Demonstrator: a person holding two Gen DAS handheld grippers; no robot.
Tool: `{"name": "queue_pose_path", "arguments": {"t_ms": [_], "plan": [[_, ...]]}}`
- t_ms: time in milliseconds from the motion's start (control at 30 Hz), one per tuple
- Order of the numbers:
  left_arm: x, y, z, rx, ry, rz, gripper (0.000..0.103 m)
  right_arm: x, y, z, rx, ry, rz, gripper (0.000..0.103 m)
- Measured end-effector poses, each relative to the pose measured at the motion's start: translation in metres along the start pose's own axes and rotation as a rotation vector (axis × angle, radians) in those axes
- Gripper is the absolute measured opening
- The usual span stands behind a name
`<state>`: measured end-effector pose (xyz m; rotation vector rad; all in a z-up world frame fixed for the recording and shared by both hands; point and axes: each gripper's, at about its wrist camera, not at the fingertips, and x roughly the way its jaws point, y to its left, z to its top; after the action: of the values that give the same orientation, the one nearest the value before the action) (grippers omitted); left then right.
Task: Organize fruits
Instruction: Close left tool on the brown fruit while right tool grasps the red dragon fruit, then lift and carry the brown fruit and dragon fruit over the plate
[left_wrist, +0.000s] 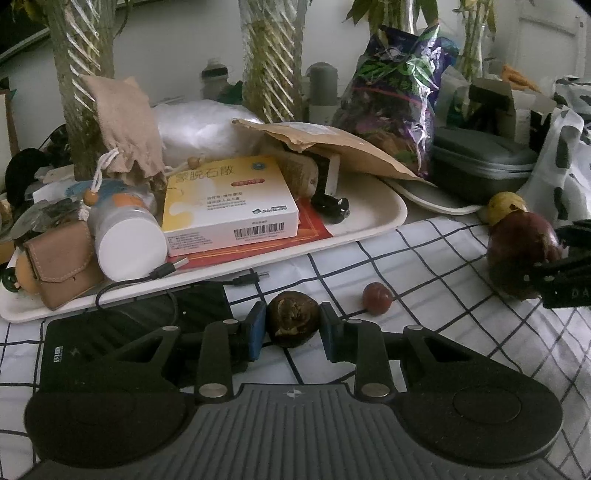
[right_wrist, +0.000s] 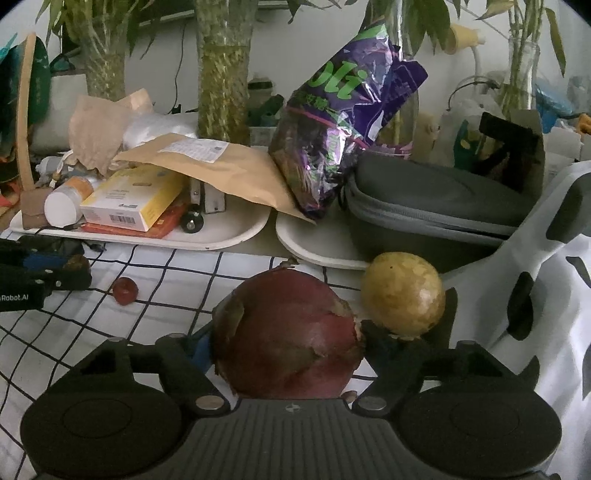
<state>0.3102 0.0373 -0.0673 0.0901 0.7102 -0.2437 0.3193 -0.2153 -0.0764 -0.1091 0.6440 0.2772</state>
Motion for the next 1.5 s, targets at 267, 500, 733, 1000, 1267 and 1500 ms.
{"name": "queue_pose_path", "arguments": {"t_ms": [267,500,733,1000,1267,1500], "plan": [[-0.01,-0.004,-0.001,0.009,-0.008,-0.008,0.029,-0.013,0.001,0.002,-0.002,-0.004,0.022,0.075],[-0.034,-0.003,-0.004,-0.014,-0.025,-0.007,0.029,-0.035,0.006,0.005,0.013,-0.036,0.044,0.075],[-0.058,-0.013,-0.014,-0.01,-0.026,-0.024,0.029,-0.063,0.012,-0.002,0.034,-0.053,0.066,0.075],[-0.097,-0.026,-0.026,0.001,-0.059,-0.032,0.029,-0.103,0.021,-0.013,0.047,-0.076,0.097,0.075],[-0.135,-0.037,-0.045,-0.004,-0.078,-0.045,0.029,-0.141,0.037,-0.029,0.024,-0.088,0.138,0.075],[-0.167,-0.055,-0.067,0.016,-0.084,-0.072,0.029,-0.173,0.049,-0.048,0.018,-0.087,0.167,0.075]]}}
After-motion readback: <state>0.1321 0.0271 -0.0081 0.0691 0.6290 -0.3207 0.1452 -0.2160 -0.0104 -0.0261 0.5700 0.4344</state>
